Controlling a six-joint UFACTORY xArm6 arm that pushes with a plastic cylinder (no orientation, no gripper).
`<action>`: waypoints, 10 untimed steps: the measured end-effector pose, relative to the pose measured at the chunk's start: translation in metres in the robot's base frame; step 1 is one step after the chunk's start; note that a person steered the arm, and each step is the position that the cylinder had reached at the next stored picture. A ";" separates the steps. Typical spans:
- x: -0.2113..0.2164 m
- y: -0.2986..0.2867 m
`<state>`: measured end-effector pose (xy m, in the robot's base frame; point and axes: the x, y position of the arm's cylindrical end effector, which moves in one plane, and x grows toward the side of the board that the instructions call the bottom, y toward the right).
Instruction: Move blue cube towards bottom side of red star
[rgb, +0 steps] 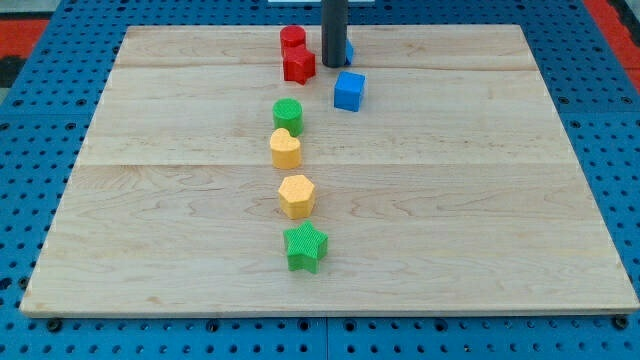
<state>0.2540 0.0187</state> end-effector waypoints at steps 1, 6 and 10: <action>-0.023 0.001; -0.056 0.052; -0.060 0.005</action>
<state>0.1938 0.0233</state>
